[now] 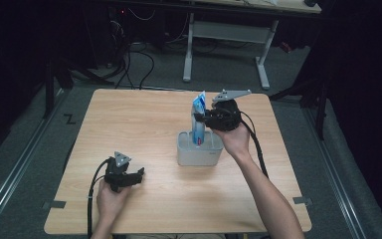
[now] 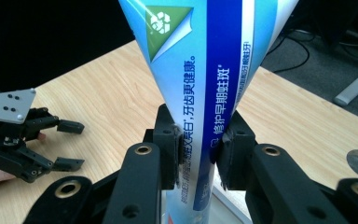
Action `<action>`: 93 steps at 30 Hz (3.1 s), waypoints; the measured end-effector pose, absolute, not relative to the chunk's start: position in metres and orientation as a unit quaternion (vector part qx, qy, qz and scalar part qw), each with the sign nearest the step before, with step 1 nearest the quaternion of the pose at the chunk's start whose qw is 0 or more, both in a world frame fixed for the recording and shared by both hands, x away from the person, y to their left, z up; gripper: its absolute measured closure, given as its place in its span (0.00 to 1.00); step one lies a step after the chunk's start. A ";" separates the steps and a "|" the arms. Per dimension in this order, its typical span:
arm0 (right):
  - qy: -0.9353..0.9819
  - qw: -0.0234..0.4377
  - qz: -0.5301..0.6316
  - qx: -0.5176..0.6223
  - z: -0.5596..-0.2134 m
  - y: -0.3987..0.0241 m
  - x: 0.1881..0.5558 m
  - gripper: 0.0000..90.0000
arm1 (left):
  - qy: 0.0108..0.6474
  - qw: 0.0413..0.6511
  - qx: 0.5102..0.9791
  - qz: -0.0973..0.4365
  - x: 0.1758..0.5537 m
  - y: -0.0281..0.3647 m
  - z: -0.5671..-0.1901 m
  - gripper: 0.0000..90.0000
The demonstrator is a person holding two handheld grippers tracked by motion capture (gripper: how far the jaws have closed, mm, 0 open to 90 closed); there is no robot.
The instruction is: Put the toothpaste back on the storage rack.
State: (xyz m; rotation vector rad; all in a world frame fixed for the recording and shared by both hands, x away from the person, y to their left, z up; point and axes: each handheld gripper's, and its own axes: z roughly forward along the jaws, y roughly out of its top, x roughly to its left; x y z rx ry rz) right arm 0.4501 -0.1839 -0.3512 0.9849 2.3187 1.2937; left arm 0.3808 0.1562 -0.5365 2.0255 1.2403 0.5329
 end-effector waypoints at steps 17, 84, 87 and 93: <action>0.817 0.157 0.428 0.354 -0.366 -0.184 0.450 0.80 | 0.478 0.347 0.781 0.205 0.381 0.156 -0.537 0.26; 0.847 0.146 0.370 0.352 -0.417 -0.170 0.450 0.70 | 0.478 0.346 0.781 0.205 0.381 0.156 -0.536 0.27; 0.849 0.151 0.364 0.353 -0.418 -0.169 0.449 0.64 | 0.478 0.346 0.781 0.205 0.381 0.156 -0.536 0.27; 0.843 0.152 0.369 0.361 -0.416 -0.174 0.447 0.56 | 0.478 0.345 0.781 0.205 0.381 0.156 -0.536 0.27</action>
